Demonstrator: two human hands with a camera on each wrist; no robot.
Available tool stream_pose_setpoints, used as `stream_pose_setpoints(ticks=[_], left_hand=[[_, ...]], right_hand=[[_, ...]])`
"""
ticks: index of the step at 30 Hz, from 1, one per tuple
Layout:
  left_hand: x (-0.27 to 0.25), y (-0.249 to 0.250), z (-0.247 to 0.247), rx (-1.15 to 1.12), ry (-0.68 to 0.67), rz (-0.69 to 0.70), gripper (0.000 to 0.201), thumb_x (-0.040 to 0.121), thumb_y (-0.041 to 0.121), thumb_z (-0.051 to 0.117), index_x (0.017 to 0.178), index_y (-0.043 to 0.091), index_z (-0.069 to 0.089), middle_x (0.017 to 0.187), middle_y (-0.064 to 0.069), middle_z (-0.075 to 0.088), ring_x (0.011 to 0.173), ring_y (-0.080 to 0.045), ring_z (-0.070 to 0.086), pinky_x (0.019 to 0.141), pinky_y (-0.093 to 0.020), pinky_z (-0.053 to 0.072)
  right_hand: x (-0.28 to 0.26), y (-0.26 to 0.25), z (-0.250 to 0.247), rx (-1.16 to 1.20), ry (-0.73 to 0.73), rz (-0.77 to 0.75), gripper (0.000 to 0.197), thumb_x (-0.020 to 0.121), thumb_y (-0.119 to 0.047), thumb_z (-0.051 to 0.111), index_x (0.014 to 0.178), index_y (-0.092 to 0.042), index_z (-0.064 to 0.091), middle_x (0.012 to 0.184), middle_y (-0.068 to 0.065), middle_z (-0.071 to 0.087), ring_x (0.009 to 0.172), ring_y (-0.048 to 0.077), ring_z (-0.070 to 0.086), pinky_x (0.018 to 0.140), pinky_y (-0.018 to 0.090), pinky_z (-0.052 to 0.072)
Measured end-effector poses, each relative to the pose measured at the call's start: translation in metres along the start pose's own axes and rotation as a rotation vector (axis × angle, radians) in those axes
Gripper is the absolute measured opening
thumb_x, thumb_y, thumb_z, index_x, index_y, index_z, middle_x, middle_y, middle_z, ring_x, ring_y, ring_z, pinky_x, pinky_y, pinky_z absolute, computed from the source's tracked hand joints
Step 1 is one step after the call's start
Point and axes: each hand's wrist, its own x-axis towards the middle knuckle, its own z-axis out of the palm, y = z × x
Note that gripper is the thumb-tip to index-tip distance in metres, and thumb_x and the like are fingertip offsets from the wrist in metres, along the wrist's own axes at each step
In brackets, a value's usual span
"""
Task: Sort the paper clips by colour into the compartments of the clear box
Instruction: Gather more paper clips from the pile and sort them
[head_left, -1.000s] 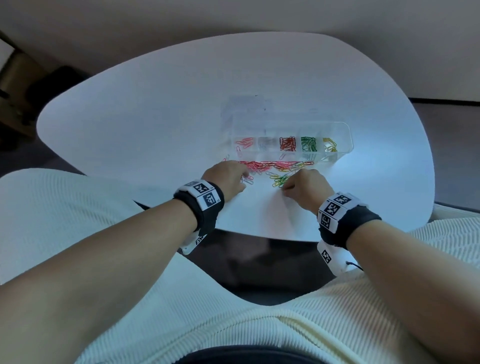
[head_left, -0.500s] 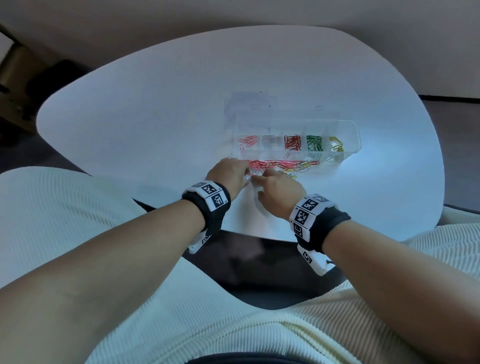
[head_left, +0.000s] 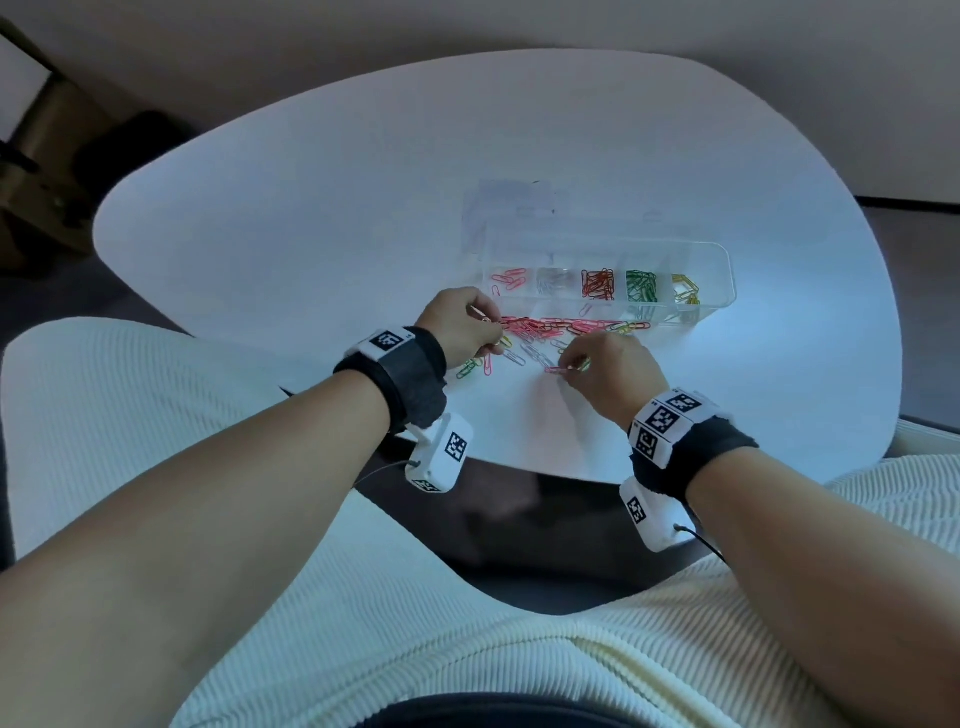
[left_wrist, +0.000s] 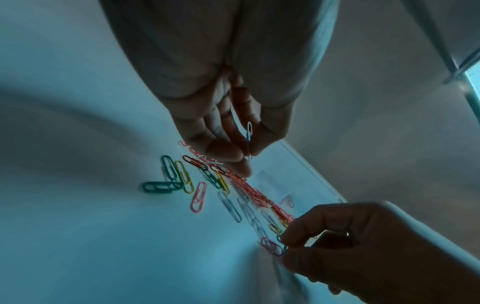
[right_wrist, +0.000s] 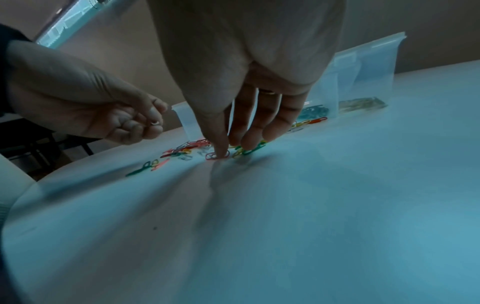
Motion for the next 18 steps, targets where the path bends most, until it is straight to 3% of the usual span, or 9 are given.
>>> stream_pose_setpoints(ticks=[3, 6, 9, 11, 14, 18], left_hand=[[-0.001, 0.002, 0.003, 0.04, -0.002, -0.05, 0.018, 0.083, 0.001, 0.055, 0.072, 0.016, 0.055, 0.067, -0.005, 0.059, 0.061, -0.017, 0.063, 0.056, -0.024, 0.047], [-0.002, 0.005, 0.007, 0.143, -0.045, -0.059, 0.03, 0.085, -0.005, 0.041, 0.062, 0.014, 0.046, 0.058, -0.006, 0.046, 0.054, -0.021, 0.046, 0.055, -0.025, 0.037], [-0.006, 0.011, 0.011, 0.301, -0.094, -0.048, 0.035, 0.084, -0.008, 0.034, 0.058, 0.014, 0.036, 0.059, -0.003, 0.035, 0.052, -0.017, 0.032, 0.047, -0.024, 0.025], [-0.008, 0.01, 0.012, 0.357, -0.078, -0.03, 0.028, 0.08, -0.002, 0.039, 0.059, 0.016, 0.038, 0.06, 0.0, 0.041, 0.054, -0.02, 0.042, 0.05, -0.023, 0.031], [-0.01, 0.006, 0.013, 0.527, -0.038, 0.025, 0.014, 0.077, 0.013, 0.054, 0.073, 0.026, 0.056, 0.077, 0.008, 0.061, 0.076, -0.019, 0.06, 0.065, -0.025, 0.045], [-0.008, -0.001, 0.018, 0.816, -0.035, 0.135, 0.018, 0.086, 0.029, 0.059, 0.102, 0.035, 0.062, 0.109, 0.004, 0.065, 0.091, -0.022, 0.061, 0.072, -0.027, 0.043]], right_hand=[[0.001, -0.002, 0.002, 0.032, 0.03, -0.004, 0.025, 0.088, -0.031, 0.068, 0.11, -0.021, 0.07, 0.099, -0.002, 0.07, 0.09, 0.019, 0.064, 0.076, 0.03, 0.052], [0.003, -0.012, 0.009, 0.0, 0.039, -0.049, 0.029, 0.093, -0.033, 0.06, 0.119, -0.022, 0.067, 0.108, -0.001, 0.07, 0.098, 0.02, 0.064, 0.081, 0.034, 0.053], [0.008, -0.02, 0.016, -0.057, 0.038, -0.039, 0.021, 0.092, -0.032, 0.058, 0.101, -0.019, 0.072, 0.096, 0.002, 0.071, 0.089, 0.025, 0.065, 0.071, 0.032, 0.053], [0.011, -0.023, 0.018, -0.075, 0.024, 0.016, 0.017, 0.09, -0.027, 0.059, 0.094, -0.02, 0.074, 0.089, 0.004, 0.072, 0.083, 0.027, 0.066, 0.068, 0.031, 0.052], [0.016, -0.024, 0.014, -0.05, -0.017, 0.101, 0.015, 0.084, -0.02, 0.061, 0.085, -0.017, 0.076, 0.082, 0.006, 0.073, 0.076, 0.028, 0.067, 0.064, 0.032, 0.055], [0.016, -0.018, 0.007, -0.008, -0.043, 0.173, 0.008, 0.078, -0.022, 0.067, 0.085, -0.022, 0.072, 0.081, 0.001, 0.067, 0.073, 0.021, 0.06, 0.061, 0.025, 0.045]])
